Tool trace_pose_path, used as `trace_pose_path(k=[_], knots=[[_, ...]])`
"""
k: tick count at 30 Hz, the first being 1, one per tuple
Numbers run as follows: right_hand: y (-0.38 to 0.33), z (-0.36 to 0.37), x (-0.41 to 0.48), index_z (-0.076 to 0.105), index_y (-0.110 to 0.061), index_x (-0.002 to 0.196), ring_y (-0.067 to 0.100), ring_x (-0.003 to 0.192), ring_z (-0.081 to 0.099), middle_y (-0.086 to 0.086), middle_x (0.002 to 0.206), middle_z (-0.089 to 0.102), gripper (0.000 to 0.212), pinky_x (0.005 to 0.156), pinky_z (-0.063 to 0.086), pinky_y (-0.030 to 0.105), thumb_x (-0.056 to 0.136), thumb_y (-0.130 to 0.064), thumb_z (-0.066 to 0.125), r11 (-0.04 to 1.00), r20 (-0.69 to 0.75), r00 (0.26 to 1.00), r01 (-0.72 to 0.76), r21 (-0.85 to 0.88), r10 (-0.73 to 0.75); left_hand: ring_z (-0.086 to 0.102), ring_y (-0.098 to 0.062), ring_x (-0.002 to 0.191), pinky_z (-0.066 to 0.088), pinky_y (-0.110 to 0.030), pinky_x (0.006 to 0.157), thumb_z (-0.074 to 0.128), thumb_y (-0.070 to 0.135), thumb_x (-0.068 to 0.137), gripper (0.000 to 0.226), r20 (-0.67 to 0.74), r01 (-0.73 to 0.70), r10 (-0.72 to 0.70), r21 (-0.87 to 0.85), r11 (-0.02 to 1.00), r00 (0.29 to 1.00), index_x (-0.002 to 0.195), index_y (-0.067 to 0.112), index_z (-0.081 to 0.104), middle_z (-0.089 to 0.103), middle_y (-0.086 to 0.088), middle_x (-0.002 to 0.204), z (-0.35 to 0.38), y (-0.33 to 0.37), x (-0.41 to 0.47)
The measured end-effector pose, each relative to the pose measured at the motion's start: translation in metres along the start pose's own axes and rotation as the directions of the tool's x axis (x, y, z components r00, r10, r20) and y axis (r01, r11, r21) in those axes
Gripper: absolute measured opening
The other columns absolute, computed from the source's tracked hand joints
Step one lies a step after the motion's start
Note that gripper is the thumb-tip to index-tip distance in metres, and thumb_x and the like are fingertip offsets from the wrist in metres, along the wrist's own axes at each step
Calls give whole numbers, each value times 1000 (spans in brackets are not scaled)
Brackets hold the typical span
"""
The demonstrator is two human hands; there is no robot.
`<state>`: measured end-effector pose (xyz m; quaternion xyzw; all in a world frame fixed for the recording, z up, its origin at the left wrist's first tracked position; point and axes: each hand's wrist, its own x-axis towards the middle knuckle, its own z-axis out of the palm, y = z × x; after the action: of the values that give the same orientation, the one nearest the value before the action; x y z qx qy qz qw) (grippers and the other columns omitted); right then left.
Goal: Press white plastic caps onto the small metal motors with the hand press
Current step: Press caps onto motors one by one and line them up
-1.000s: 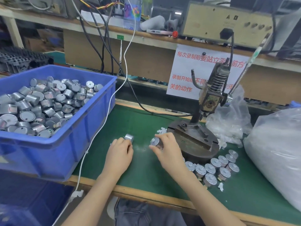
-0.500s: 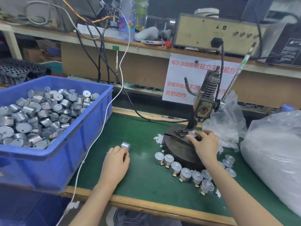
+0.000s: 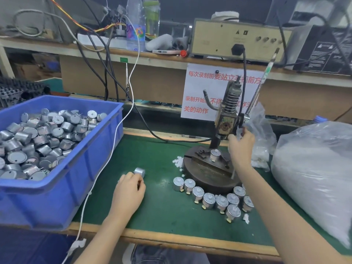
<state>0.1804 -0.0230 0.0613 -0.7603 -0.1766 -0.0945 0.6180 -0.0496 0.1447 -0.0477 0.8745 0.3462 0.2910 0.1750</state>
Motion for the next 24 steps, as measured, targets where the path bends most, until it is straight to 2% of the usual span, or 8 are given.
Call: trace_pose_path(k=[2, 4, 7, 9, 12, 15, 18, 24], knots=[[-21, -7, 11, 34, -8, 136, 25, 125, 41, 10, 135, 42, 50, 104, 36, 38, 87, -8, 44, 996, -23, 1000, 12, 90, -10, 46, -24, 82, 35, -32, 66, 52, 13, 89, 14, 7, -4, 3, 27, 1000, 1000, 75, 12, 53, 54, -6, 79, 0, 1, 1], [-44, -14, 24, 34, -5, 136, 24, 107, 52, 13, 123, 51, 47, 83, 42, 33, 89, -7, 40, 980, -46, 999, 21, 200, -12, 47, -25, 82, 36, -34, 68, 52, 13, 88, 13, 13, -3, 2, 46, 999, 1000, 77, 7, 57, 55, -7, 80, 1, 1, 2], [-81, -19, 49, 43, -13, 111, 19, 82, 49, 11, 103, 51, 28, 65, 33, 30, 84, -16, 42, 949, 9, 998, -61, 310, 62, 46, -24, 82, 35, -33, 66, 52, 14, 88, 14, 10, -4, 4, 60, 998, 1000, 77, 7, 57, 55, -7, 80, 2, 1, 2], [-91, -20, 61, 42, -12, 109, 12, 80, 43, 3, 103, 46, 23, 71, 33, 28, 87, -14, 42, 934, 8, 997, -72, 350, 74, 45, -24, 80, 33, -32, 63, 52, 13, 88, 15, 3, -8, 8, 59, 998, 1000, 75, 7, 55, 54, -6, 79, 2, 1, 2], [-93, -22, 61, 40, -9, 127, 13, 93, 44, 5, 116, 46, 37, 79, 37, 23, 90, -11, 43, 930, -64, 997, -6, 366, 31, 45, -24, 80, 31, -31, 63, 52, 13, 88, 15, -4, -8, 8, 63, 998, 1000, 74, 8, 54, 53, -6, 78, 2, 1, 2], [-90, -26, 47, 44, -15, 101, 15, 90, 49, 4, 103, 50, 15, 82, 40, 28, 89, -7, 45, 892, -133, 991, 81, 444, -24, 46, -24, 82, 32, -31, 64, 51, 14, 88, 14, 3, -8, 8, 80, 997, 1000, 76, 8, 54, 54, -6, 80, 2, 2, 3], [-73, -32, 24, 40, -21, 77, 14, 75, 49, -3, 77, 49, 19, 75, 42, 25, 88, -6, 45, 889, -141, 981, 182, 421, -134, 46, -25, 83, 32, -32, 64, 52, 13, 88, 13, 2, -10, 10, 97, 995, 1000, 77, 7, 55, 54, -7, 81, 2, 3, 2], [-65, -39, 13, 44, -19, 76, 6, 68, 51, -6, 71, 50, 22, 68, 43, 14, 90, -2, 44, 878, -143, 970, 237, 417, -195, 48, -28, 81, 36, -34, 64, 53, 11, 87, 12, -1, -14, 14, 97, 995, 1000, 77, 4, 55, 55, -10, 79, 1, 4, 1]])
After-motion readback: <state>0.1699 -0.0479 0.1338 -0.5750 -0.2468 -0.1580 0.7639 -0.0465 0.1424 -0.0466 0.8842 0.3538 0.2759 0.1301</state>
